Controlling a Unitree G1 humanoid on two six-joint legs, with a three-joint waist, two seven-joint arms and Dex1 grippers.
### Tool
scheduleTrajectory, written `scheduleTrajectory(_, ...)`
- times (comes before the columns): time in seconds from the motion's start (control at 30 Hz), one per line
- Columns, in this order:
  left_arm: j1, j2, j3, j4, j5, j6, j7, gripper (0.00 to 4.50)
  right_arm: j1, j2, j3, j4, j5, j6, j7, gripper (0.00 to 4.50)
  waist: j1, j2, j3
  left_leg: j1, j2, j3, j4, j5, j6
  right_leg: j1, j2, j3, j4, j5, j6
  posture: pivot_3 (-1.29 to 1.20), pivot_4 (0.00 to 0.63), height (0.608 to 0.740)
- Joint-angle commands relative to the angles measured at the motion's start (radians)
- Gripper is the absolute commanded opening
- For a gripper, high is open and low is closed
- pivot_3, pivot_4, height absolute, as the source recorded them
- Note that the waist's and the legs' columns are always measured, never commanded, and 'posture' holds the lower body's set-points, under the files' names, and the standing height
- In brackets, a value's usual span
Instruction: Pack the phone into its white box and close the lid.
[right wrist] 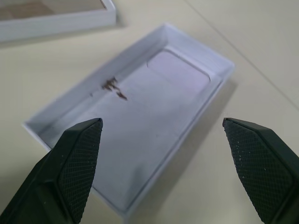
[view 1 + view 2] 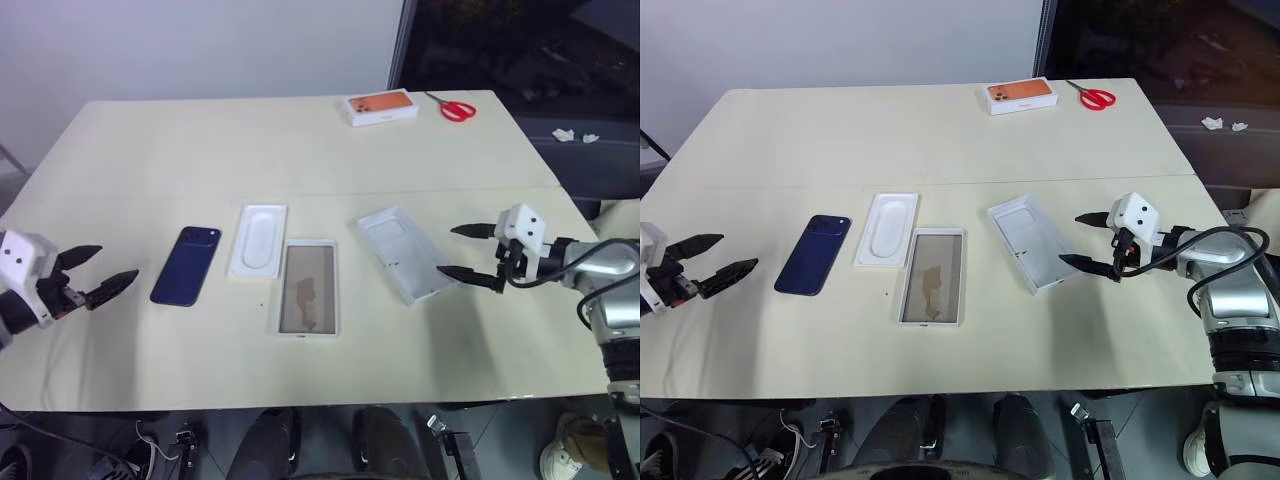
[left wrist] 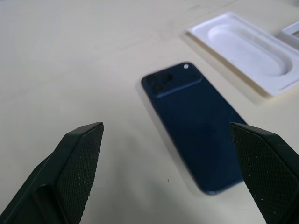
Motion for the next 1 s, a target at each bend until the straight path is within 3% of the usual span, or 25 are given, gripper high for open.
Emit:
scheduleTrajectory(0.03, -0.059, -0.016, -0.005, -0.081, -0.062, 0.077, 0.042, 4.5, -0.06, -0.022, -0.017, 0.038, -0.013, -0.029, -0.008, 4.31, 0.003, 0.0, 0.0, 0.0, 0.0, 0.0, 0.0, 0.0, 0.0, 0.0, 0.0, 0.0, 0.0, 0.0, 0.0, 0.0, 0.15, 0.74)
scheduleTrajectory(0.33, -0.112, -0.01, -0.03, 0.0, -0.018, 0.039, 0.034, 4.5, -0.121, -0.023, -0.034, 0.165, -0.05, -0.064, -0.046, 4.31, -0.005, 0.001, 0.0, 0.0, 0.0, 0.001, 0.0, 0.0, 0.0, -0.001, 0.0, 0.001, 0.001, 0.0, 0.0, 0.0, 0.15, 0.74)
scheduleTrajectory(0.5, -0.223, -0.083, -0.118, -0.009, -0.018, 0.109, 0.119, 4.5, -0.15, 0.022, 0.009, 0.069, -0.053, -0.053, -0.066, 4.31, 0.003, 0.001, 0.001, 0.0, 0.0, 0.0, 0.001, 0.001, -0.001, 0.0, 0.0, 0.0, 0.002, 0.0, 0.0, 0.0, 0.15, 0.74)
scheduleTrajectory(0.8, -0.396, -0.271, -0.238, -0.095, -0.163, 0.515, 0.274, 4.5, -0.222, 0.107, 0.15, -0.165, -0.114, 0.003, -0.098, 4.31, 0.001, 0.001, 0.001, 0.0, -0.001, 0.0, 0.002, 0.001, -0.001, -0.001, 0.002, 0.0, 0.003, 0.0, 0.001, 0.0, 0.15, 0.74)
scheduleTrajectory(0.9, -0.483, -0.353, -0.204, -0.038, -0.229, 0.649, 0.355, 4.5, -0.251, 0.153, 0.21, -0.232, -0.154, 0.021, -0.126, 4.31, 0.0, 0.0, 0.001, 0.0, 0.0, 0.0, 0.004, 0.001, -0.001, -0.001, 0.003, 0.0, 0.005, 0.0, 0.001, 0.0, 0.15, 0.74)
scheduleTrajectory(1.0, -0.524, -0.373, -0.199, -0.002, -0.232, 0.713, 0.397, 4.5, -0.254, 0.182, 0.231, -0.275, -0.158, 0.047, -0.144, 4.31, 0.0, -0.001, 0.001, 0.0, 0.0, -0.001, 0.004, 0.002, -0.003, -0.002, 0.004, 0.0, 0.006, 0.0, 0.001, 0.0, 0.15, 0.74)
